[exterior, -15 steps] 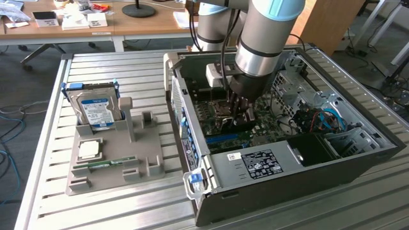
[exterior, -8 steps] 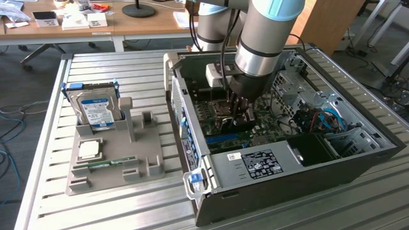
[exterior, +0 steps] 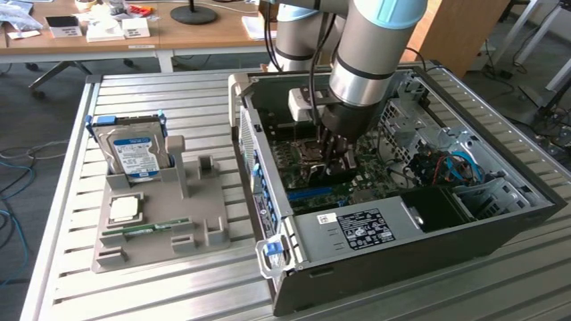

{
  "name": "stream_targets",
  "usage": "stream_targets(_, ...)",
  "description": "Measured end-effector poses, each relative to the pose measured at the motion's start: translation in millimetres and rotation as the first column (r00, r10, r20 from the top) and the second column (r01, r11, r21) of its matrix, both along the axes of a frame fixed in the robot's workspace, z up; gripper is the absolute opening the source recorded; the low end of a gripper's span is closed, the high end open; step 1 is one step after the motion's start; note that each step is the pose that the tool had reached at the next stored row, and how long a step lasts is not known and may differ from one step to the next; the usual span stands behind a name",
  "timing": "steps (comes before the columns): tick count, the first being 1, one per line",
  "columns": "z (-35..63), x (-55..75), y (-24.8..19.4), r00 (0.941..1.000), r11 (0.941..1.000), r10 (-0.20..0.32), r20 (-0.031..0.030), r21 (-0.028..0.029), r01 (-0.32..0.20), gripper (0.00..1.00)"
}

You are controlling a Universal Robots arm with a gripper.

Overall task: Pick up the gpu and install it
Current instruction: 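Insert the gpu into the slot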

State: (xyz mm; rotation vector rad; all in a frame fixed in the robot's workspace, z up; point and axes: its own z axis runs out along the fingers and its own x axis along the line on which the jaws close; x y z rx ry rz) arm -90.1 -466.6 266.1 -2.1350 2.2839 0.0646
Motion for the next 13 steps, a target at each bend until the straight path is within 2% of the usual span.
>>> stream_targets(4, 0.0, 0.0, 0.0, 1.0, 1.0, 0.0, 0.0, 0.0001, 0.0, 0.27)
stream_targets(10, 0.0, 1.1, 0.0, 1.0, 1.0, 0.0, -0.0065, -0.0001, 0.0, 0.27)
stream_targets(13, 0.0, 1.2, 0.0, 1.0, 1.0, 0.0, -0.0076, -0.0002, 0.0, 0.27)
